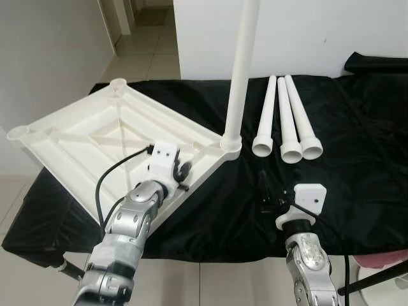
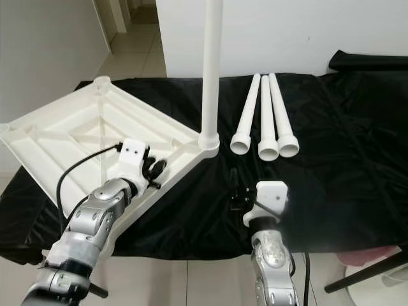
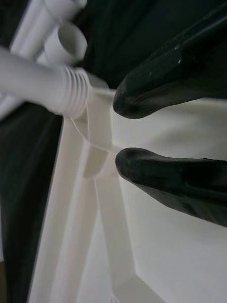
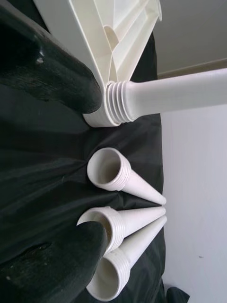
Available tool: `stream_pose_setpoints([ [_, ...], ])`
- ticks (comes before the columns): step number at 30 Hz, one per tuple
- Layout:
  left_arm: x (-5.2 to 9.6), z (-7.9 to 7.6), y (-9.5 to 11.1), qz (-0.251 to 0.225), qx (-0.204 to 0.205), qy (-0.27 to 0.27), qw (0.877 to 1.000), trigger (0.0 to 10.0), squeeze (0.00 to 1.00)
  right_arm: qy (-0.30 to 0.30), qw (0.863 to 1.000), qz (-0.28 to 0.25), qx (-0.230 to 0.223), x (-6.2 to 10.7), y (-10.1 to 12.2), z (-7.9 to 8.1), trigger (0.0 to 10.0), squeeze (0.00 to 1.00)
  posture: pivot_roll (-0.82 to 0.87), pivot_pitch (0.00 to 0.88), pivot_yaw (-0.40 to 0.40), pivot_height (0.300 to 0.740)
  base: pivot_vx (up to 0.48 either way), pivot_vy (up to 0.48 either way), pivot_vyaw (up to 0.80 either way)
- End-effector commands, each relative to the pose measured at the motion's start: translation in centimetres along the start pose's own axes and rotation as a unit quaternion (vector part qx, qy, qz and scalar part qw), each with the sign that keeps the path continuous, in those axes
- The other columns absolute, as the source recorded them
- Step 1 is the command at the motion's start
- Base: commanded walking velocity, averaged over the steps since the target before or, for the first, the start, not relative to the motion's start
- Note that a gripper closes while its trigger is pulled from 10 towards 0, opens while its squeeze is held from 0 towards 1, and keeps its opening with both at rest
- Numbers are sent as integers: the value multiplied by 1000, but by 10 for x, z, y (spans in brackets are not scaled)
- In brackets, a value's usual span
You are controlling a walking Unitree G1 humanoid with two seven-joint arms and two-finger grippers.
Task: Building children table
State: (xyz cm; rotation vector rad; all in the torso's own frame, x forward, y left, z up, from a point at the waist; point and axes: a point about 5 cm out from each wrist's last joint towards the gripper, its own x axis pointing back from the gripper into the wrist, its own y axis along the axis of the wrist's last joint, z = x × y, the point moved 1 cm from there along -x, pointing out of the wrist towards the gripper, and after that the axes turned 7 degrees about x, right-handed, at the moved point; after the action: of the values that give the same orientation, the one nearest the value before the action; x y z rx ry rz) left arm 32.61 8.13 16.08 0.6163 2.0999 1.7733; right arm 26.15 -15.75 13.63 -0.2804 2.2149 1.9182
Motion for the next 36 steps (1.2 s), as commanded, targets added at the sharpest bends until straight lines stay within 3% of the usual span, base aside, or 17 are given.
stream_pose_setpoints([
  [1,13,-27,1,16,0,-159,987,10000,0,7,1000,5,-7,0,-4,4,10000,0,-50,27,83,740,0,0,0],
  [7,30,-30,5,-3,-7,-197,980,10000,0,15,1000,7,-6,-1,-5,6,10000,0,-39,13,76,740,0,0,0],
  [8,36,-31,3,0,-37,-207,978,10000,0,16,1000,8,-6,-2,-5,6,10000,0,-39,13,76,740,0,0,0],
  [12,52,-26,-3,24,-69,-222,972,10000,0,13,1000,13,-5,-6,-7,6,10000,0,-39,13,76,740,0,0,0],
  [20,73,-13,-9,70,-52,-242,966,10000,0,11,1000,22,-5,-10,-11,10,10000,0,-13,0,69,740,0,0,0],
  [30,92,21,-8,106,-87,-209,968,10000,0,5,999,36,-4,-16,-15,12,10000,0,-4,0,71,740,0,0,0],
  [36,118,54,-16,167,-123,-167,964,10000,0,-10,997,68,-19,-29,-23,12,10000,0,20,0,63,740,0,0,0],
])
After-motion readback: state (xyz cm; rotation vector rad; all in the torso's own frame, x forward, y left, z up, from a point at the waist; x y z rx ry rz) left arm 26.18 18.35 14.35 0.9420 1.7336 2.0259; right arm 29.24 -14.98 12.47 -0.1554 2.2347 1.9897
